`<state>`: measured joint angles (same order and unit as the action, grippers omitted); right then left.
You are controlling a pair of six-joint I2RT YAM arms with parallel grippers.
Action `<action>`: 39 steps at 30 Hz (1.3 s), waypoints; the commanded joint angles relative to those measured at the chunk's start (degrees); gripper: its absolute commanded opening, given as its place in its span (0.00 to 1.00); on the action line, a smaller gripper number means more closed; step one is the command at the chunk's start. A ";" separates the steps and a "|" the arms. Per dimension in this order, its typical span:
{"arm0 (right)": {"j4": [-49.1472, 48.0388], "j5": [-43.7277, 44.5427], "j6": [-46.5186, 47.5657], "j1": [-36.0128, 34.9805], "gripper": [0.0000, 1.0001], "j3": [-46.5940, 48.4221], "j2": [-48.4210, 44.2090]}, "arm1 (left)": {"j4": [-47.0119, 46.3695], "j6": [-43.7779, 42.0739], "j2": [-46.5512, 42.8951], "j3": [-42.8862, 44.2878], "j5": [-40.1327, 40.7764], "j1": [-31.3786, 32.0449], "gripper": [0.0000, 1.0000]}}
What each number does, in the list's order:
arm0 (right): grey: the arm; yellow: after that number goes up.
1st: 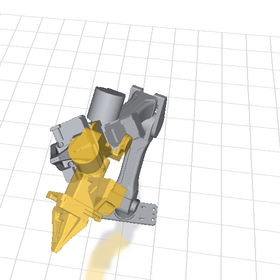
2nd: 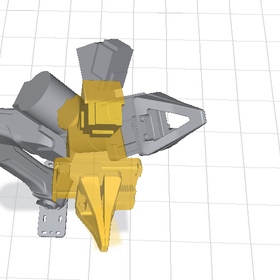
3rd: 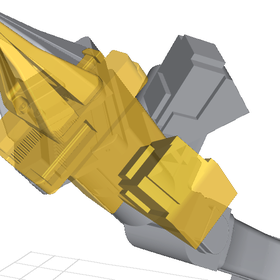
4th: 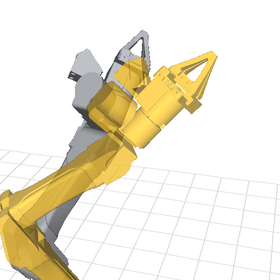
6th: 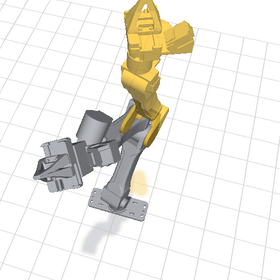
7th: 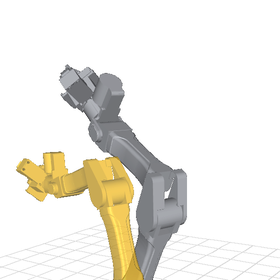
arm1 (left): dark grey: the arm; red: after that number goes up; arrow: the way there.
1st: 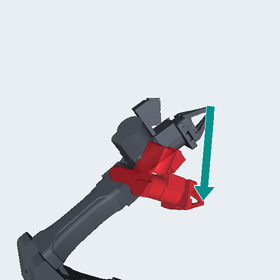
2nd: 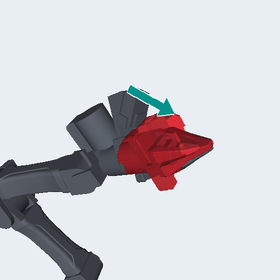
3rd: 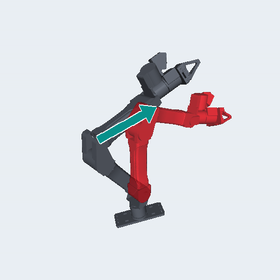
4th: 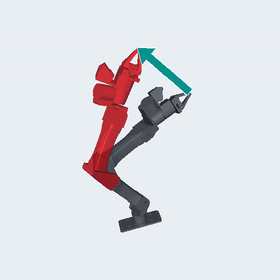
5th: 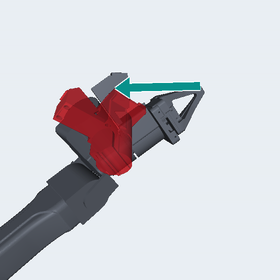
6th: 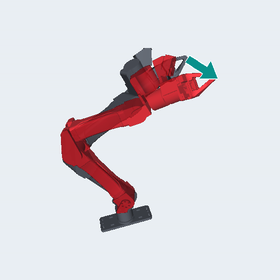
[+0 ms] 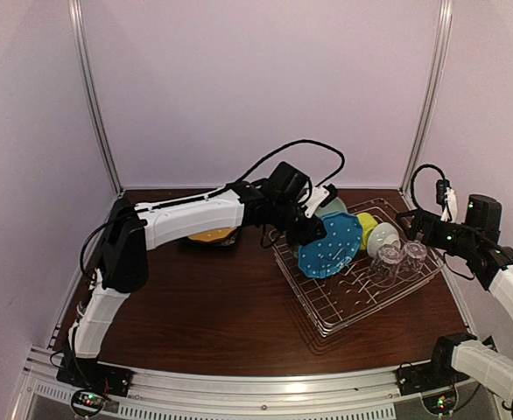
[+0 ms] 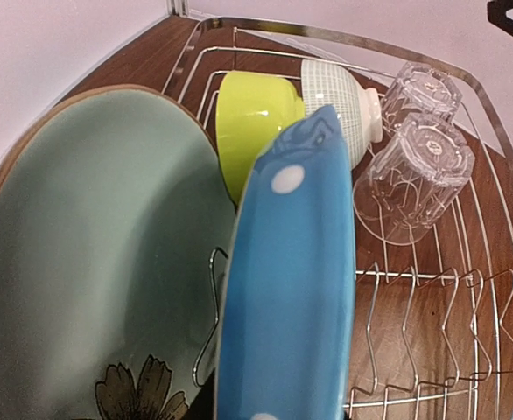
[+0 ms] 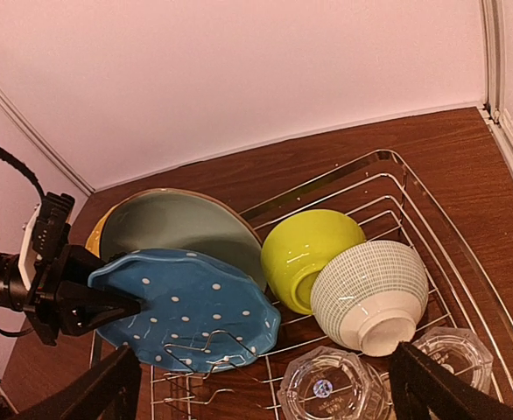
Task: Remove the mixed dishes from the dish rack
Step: Grab the plate from the dish rack.
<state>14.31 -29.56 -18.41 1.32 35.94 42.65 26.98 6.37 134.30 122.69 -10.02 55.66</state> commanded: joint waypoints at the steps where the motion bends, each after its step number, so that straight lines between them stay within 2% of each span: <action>1: -0.75 0.71 -0.36 0.20 1.00 -0.30 -0.30 | 0.16 1.95 1.47 2.46 0.43 -0.07 0.15; 9: -0.68 0.91 -0.33 0.08 1.00 -0.35 -0.42 | 0.22 4.64 -0.34 3.68 1.73 -0.08 0.00; 18: -0.30 0.99 -0.25 0.09 1.00 -0.16 -0.56 | -2.81 8.09 -3.18 3.37 1.94 -0.05 0.00; 27: -0.23 1.07 -0.24 0.11 1.00 -0.79 -1.19 | -8.43 9.51 -8.55 -1.99 5.36 -0.12 0.00; 39: 0.39 1.37 0.01 0.13 1.00 -0.77 -1.65 | -11.99 9.80 -12.01 -4.65 6.23 -0.16 0.00</action>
<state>14.35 -29.52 -18.39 1.32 35.94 41.78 25.19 11.14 129.73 117.10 -4.82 56.21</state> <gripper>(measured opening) 0.996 0.232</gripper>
